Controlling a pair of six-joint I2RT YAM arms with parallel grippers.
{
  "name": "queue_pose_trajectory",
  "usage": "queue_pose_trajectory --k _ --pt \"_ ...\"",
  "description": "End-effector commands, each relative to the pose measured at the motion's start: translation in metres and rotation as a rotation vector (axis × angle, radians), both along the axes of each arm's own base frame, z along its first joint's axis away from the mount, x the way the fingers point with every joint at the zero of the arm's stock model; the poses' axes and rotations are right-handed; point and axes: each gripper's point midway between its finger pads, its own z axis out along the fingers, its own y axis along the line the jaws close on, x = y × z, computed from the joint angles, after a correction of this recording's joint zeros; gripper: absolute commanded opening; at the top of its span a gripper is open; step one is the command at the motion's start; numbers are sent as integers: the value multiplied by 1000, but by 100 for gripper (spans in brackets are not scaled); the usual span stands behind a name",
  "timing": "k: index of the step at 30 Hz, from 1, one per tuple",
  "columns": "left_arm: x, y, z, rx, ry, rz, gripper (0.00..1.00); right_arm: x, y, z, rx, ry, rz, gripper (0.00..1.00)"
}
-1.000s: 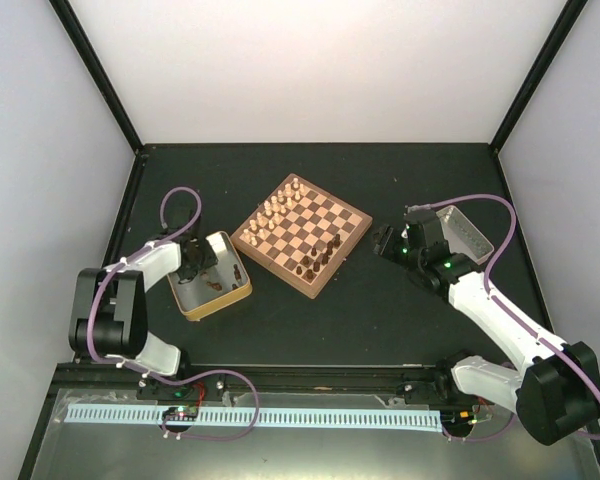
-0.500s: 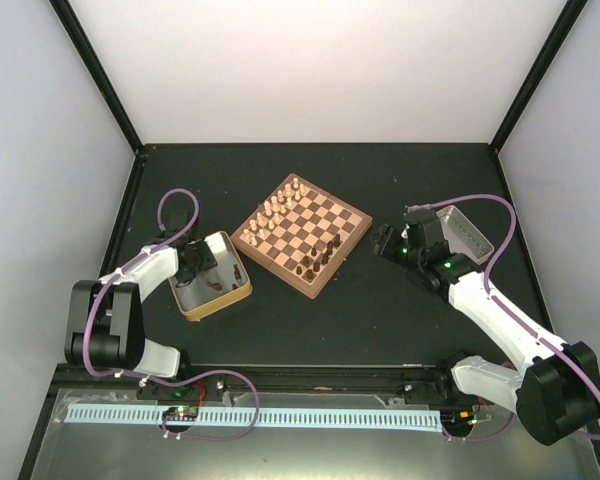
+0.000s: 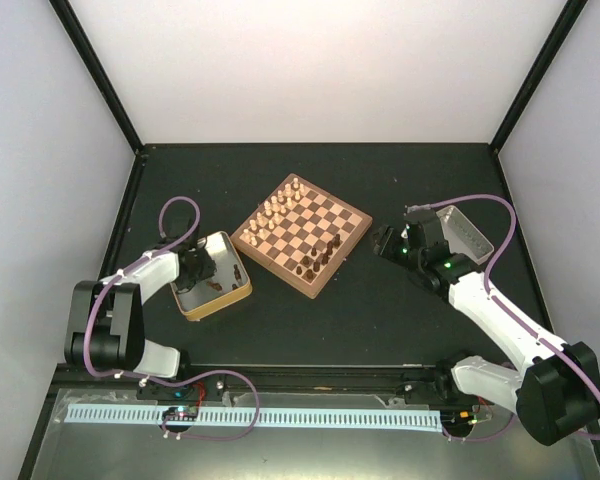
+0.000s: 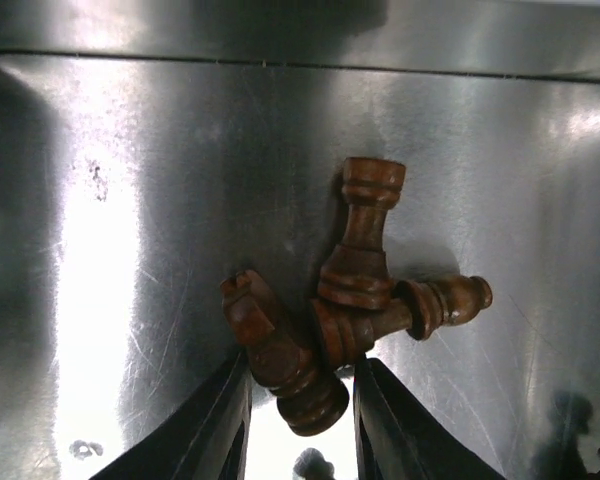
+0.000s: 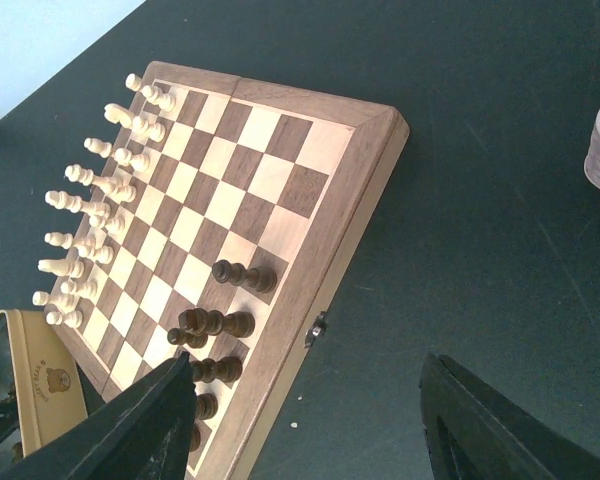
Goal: Set up the chess pieces on the board
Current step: Pick up the chess piece from the storage box.
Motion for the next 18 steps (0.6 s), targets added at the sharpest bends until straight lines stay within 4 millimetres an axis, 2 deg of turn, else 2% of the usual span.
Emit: queue_pose_trajectory --k 1,4,10,14,18 --pt "9 2 0 19 -11 -3 30 0 3 6 23 -23 6 62" --pt "10 4 -2 33 -3 -7 26 0 3 6 23 -23 6 62" --pt "12 5 4 46 -17 -20 9 1 3 7 23 -27 7 62" --pt "9 -4 24 13 -48 -50 7 1 6 8 33 -28 20 62" --pt "4 -15 45 -19 -79 -89 8 3 18 11 66 -33 70 62"
